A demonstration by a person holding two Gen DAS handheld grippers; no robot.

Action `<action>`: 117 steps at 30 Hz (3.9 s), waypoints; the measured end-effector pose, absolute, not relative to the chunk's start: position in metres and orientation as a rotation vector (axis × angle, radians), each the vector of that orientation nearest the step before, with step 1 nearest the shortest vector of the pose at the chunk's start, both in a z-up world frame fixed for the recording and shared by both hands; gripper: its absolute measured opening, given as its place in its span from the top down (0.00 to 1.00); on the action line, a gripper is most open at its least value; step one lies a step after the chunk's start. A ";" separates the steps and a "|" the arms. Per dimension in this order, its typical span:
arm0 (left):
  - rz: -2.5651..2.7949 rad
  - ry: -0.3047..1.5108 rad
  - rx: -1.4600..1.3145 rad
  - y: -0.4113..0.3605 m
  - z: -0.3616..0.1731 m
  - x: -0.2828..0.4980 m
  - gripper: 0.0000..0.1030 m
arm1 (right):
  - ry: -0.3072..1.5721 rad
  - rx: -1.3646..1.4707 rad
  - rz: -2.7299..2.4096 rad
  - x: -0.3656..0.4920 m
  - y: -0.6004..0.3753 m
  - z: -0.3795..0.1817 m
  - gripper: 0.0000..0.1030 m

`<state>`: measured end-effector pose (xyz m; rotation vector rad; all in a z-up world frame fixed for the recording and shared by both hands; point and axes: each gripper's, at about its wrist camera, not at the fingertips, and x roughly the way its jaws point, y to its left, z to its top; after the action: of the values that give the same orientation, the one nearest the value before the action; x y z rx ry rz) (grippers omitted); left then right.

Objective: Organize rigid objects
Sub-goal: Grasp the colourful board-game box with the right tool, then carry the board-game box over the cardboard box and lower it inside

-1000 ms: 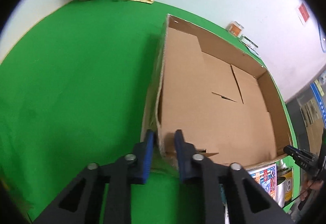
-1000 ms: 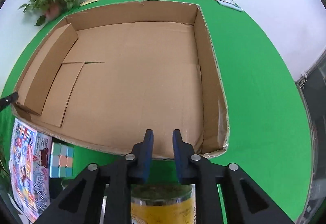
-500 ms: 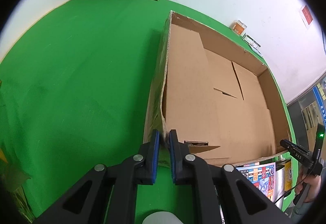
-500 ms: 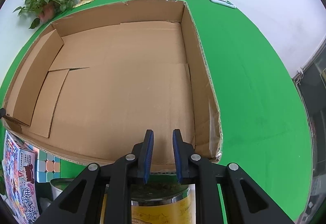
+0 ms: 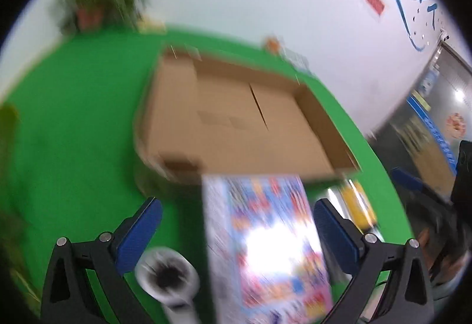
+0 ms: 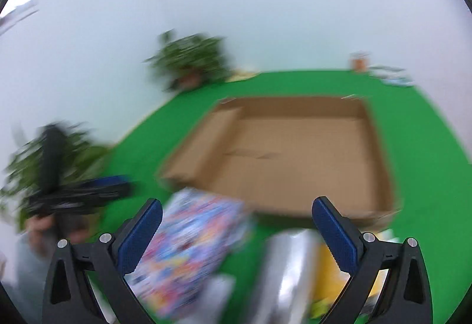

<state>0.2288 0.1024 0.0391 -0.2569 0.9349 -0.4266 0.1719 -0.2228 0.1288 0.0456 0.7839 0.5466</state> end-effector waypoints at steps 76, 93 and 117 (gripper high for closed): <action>-0.369 0.745 -0.078 0.048 0.092 0.213 0.18 | 0.807 -0.018 0.399 0.175 -0.141 0.113 0.11; -0.359 0.737 -0.060 0.022 0.125 0.293 0.18 | 0.814 -0.017 0.394 0.255 -0.157 0.151 0.11; -0.231 1.147 -0.095 0.036 -0.008 0.399 0.38 | 1.251 0.050 0.441 0.391 -0.133 -0.007 0.17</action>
<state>0.3988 0.0361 -0.0077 -0.0950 1.1470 -0.2308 0.3906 -0.1333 -0.0066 0.0504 1.2507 0.4411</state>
